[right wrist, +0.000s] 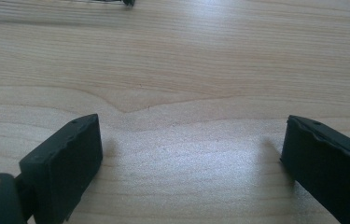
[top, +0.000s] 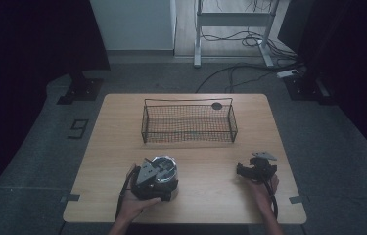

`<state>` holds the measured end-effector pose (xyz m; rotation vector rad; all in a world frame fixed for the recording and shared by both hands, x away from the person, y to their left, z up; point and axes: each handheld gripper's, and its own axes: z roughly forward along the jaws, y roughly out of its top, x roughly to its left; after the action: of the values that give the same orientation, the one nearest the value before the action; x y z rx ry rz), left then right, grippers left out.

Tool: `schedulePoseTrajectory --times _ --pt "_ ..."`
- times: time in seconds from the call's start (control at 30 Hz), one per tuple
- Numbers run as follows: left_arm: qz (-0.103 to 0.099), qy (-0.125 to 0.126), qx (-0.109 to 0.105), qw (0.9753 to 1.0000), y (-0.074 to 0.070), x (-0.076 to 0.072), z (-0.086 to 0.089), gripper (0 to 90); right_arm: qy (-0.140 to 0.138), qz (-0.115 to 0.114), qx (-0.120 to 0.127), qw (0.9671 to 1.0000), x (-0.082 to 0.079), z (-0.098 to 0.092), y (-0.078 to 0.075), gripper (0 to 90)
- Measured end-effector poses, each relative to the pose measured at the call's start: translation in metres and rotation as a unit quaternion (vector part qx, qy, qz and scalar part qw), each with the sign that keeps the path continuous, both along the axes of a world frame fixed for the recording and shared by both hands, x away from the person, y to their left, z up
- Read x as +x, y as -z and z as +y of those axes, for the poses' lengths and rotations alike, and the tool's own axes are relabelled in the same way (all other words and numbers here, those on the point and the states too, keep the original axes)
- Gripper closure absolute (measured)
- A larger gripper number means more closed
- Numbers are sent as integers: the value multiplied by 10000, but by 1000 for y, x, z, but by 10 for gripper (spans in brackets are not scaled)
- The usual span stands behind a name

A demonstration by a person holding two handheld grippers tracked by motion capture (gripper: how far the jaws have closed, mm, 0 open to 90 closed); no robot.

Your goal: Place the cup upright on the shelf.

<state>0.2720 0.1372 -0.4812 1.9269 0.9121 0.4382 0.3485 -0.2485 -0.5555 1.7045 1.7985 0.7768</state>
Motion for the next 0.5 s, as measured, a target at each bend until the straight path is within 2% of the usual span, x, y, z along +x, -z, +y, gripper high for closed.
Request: schedulePoseTrajectory --times 0.27,0.5 --pt "-111 -76 38 9999 2 2 -4 23 -3 0 1 10000 0 0 0 52" --pt "-176 20 123 9998 1 1 -3 34 -10 -5 -5 10000 0 0 0 53"
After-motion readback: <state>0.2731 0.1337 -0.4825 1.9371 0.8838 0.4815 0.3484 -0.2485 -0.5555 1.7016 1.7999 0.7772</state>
